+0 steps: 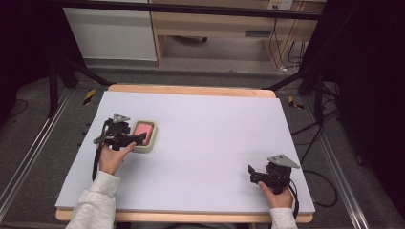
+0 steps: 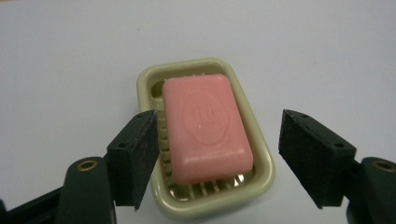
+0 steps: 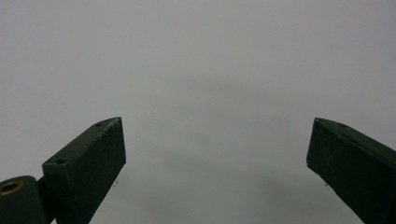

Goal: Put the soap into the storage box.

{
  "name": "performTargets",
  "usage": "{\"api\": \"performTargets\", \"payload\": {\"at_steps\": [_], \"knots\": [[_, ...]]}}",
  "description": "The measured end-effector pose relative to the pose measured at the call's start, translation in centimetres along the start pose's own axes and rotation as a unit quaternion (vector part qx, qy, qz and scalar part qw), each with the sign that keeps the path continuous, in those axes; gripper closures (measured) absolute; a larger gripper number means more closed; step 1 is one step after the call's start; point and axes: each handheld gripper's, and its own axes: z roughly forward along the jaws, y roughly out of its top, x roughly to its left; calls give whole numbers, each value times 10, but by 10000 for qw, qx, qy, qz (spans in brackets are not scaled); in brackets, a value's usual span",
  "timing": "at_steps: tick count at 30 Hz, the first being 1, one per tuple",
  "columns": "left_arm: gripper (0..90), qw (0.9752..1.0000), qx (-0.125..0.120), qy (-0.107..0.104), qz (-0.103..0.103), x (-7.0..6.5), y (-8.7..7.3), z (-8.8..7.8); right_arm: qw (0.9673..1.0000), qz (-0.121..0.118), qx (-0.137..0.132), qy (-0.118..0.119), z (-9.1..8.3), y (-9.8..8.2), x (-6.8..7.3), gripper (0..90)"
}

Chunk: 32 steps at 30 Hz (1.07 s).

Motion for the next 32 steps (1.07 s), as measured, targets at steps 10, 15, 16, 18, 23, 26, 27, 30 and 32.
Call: {"api": "performTargets", "payload": {"at_steps": [10,15,16,18,23,26,27,30,32], "knots": [[275,9990,-437,-114,-51,6,-30,-29,10000,65,-10,-28,-3,-1,-3,49],[271,9984,-523,-122,-184,14,-49,-37,9999,82,46,-86,-3,-1,-4,52],[270,9983,-515,-120,-232,16,-54,-38,9999,81,60,-109,-2,-1,-4,52],[260,9983,-490,-110,-311,20,-63,-40,9998,112,75,-131,-3,-2,-5,52],[256,9988,-410,38,-283,29,-84,-44,9996,186,86,-194,-4,-2,-8,52],[256,9989,-351,127,-273,34,-93,-45,9995,208,83,-237,-4,-2,-11,52],[256,9988,-359,144,-313,35,-95,-45,9994,212,87,-247,-4,-3,-11,52],[258,9989,-306,191,-293,36,-99,-44,9994,223,83,-265,-5,-3,-12,52],[260,9991,-275,221,-253,37,-101,-45,9993,226,95,-275,-5,-3,-13,52]]}}
